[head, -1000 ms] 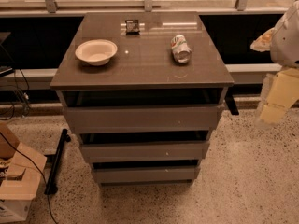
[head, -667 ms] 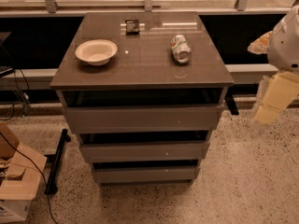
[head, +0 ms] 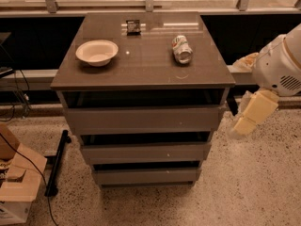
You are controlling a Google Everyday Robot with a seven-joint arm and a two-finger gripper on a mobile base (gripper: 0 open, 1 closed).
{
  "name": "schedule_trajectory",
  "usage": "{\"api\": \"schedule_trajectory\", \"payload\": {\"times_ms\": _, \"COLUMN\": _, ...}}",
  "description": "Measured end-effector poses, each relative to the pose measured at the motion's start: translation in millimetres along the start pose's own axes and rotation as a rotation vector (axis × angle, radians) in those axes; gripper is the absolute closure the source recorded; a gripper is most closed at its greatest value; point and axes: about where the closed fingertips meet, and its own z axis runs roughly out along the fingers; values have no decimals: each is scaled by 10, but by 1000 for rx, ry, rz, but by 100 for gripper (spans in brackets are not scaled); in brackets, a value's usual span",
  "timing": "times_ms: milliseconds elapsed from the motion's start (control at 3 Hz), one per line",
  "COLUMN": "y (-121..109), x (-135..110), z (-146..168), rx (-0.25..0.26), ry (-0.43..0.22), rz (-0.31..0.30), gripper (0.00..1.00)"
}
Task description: Open top drawer
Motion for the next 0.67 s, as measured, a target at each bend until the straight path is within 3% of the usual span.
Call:
{"api": "schedule_trajectory", "payload": {"times_ms": 333, "y": -29, "x": 62, "z": 445, "rx": -50, "ry": -48, "rz": 40, "gripper": 0}}
{"api": "schedule_trajectory", "payload": {"times_ms": 667, "y": -29, "x": 62, "z": 446, "rx": -50, "ry": -48, "rz": 40, "gripper": 0}}
